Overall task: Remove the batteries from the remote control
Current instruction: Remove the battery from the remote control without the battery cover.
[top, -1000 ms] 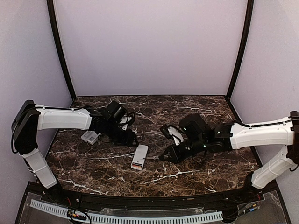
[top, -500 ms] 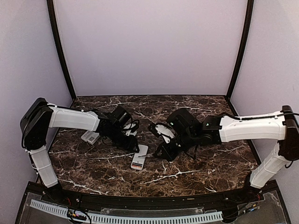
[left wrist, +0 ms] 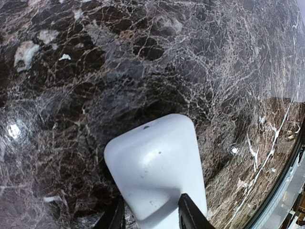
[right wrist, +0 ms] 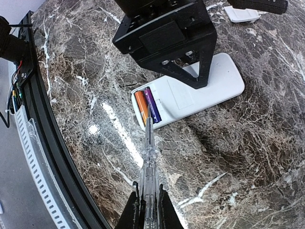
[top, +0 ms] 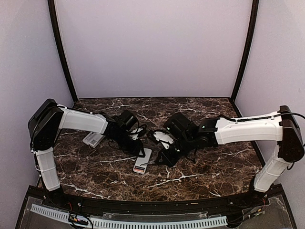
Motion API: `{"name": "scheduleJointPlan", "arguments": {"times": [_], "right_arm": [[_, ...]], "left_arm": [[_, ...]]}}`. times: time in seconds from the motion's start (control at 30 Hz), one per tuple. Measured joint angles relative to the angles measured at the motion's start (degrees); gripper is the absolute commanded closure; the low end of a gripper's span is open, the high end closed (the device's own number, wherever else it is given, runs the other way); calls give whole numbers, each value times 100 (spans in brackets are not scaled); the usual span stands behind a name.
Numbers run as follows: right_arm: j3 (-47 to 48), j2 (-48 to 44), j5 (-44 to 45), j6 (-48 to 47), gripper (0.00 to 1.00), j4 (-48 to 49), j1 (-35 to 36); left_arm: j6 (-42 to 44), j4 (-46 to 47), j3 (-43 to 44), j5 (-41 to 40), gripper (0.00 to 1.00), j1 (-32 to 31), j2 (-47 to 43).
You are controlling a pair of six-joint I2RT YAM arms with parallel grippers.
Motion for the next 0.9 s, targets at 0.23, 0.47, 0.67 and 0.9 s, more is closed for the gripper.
{"name": "scheduleJointPlan", "arguments": {"times": [0.23,0.47,0.67,0.9], "right_arm": [[59,175,-55,-66,100,-26,15],[192,372,-24,-74,100,-118,35],[315,411,-33,52,100,-157,42],[391,518,-153,286,100,-146,42]], "left_arm": [[68,2,55,42,66,-31,59],[116,13,109,-2,68,-96,96],[129,9,136,-63,69,-120,103],[138,-9,181,-127,69,-149,122]]}}
